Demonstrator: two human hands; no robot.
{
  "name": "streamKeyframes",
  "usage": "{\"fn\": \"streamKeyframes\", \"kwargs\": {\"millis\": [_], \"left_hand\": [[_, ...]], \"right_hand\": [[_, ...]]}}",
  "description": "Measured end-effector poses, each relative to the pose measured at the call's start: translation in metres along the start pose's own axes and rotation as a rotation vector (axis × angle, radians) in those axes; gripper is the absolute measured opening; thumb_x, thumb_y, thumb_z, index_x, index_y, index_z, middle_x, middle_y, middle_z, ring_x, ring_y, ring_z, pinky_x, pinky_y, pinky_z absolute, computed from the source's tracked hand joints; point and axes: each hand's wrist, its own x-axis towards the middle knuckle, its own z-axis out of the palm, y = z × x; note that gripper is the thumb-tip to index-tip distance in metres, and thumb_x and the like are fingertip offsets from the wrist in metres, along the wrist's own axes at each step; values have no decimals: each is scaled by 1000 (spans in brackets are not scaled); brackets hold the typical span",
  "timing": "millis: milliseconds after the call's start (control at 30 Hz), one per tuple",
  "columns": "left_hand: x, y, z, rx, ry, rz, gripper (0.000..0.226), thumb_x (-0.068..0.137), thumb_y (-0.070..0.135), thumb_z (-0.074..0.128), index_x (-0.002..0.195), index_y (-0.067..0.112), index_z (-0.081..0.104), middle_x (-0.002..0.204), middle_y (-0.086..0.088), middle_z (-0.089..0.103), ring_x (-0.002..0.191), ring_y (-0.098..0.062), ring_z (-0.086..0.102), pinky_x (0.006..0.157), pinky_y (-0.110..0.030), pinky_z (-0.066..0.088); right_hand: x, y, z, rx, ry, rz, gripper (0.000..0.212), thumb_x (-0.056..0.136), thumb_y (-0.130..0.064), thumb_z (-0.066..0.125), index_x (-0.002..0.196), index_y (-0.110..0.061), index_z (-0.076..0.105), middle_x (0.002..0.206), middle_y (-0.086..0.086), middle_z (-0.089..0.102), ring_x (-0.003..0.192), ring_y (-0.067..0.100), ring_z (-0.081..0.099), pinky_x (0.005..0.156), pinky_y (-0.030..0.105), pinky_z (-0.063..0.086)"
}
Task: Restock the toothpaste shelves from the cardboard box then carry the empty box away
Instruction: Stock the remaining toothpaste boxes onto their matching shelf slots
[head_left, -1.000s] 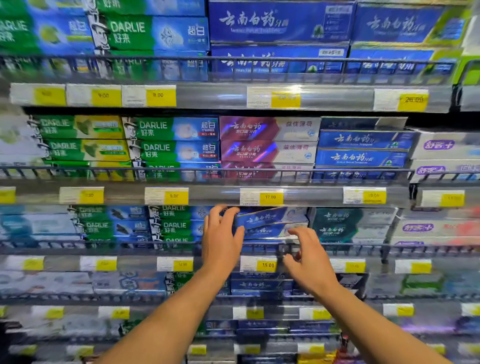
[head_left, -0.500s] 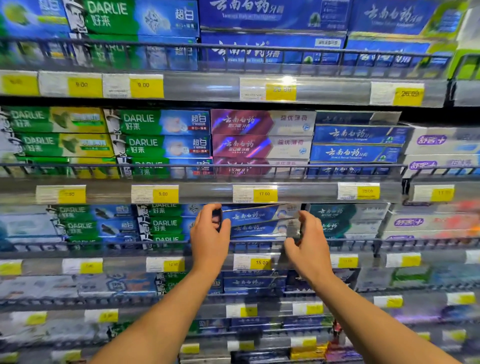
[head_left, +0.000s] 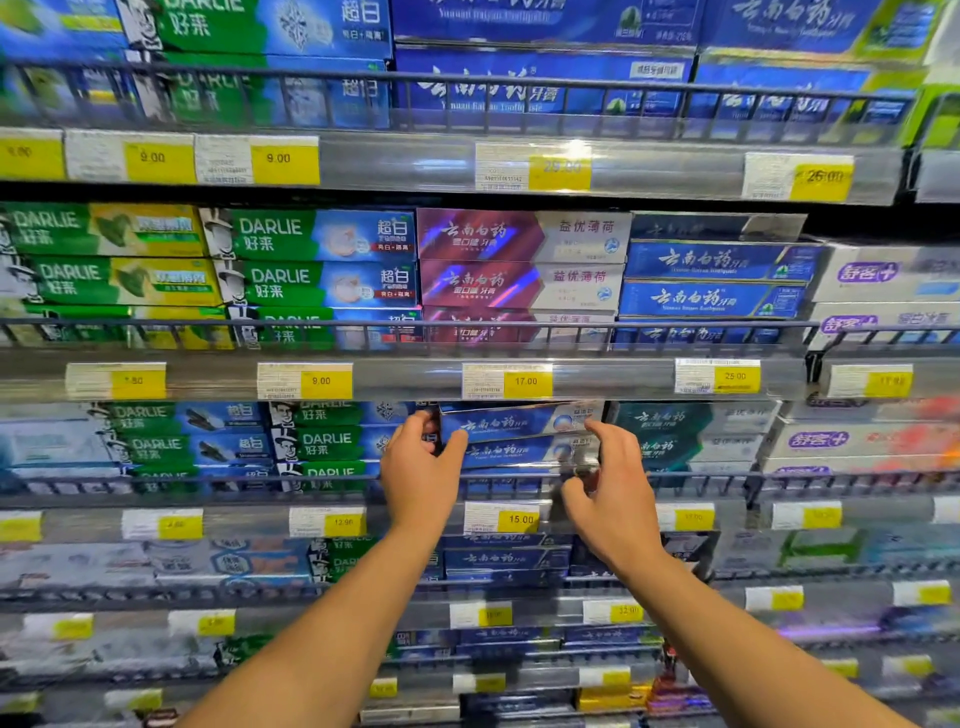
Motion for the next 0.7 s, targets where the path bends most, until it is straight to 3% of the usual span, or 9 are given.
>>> {"fn": "streamKeyframes", "kwargs": {"millis": [167, 333, 433, 567, 700], "left_hand": [[-1, 6, -3, -60, -65, -21, 39, 86, 29, 72, 119, 13, 60, 97, 3, 63, 88, -15, 59, 79, -29, 48], [2, 2, -12, -137, -89, -67, 39, 89, 21, 69, 124, 10, 57, 98, 10, 56, 86, -6, 54, 80, -23, 43], [5, -1, -16, -158, -79, -73, 41, 90, 18, 67, 128, 7, 56, 102, 6, 56, 92, -9, 55, 83, -23, 43], [6, 0, -14, -136, -62, -70, 39, 90, 20, 67, 126, 6, 58, 103, 0, 60, 88, -12, 56, 82, -26, 45], [7, 1, -9, -75, -14, -37, 38, 88, 23, 69, 122, 7, 62, 102, -2, 52, 83, -19, 56, 88, -37, 50]], "right_hand": [[0, 1, 0, 36, 16, -1, 54, 85, -9, 60, 135, -18, 41, 129, -4, 39, 81, -7, 53, 70, 27, 46], [0, 2, 0, 46, 30, 23, 56, 86, -12, 59, 138, -21, 39, 131, -6, 38, 74, -1, 55, 63, 26, 46], [-1, 3, 0, 80, 44, 53, 59, 87, -11, 60, 140, -20, 37, 132, -6, 37, 81, -7, 55, 69, 27, 47], [-3, 3, 4, 116, 2, 91, 65, 87, -16, 59, 146, -24, 32, 137, -6, 38, 83, 4, 57, 77, 33, 48], [-5, 7, 3, 144, 12, 97, 68, 86, -14, 59, 147, -25, 30, 134, -6, 40, 85, 14, 57, 77, 30, 45]]}}
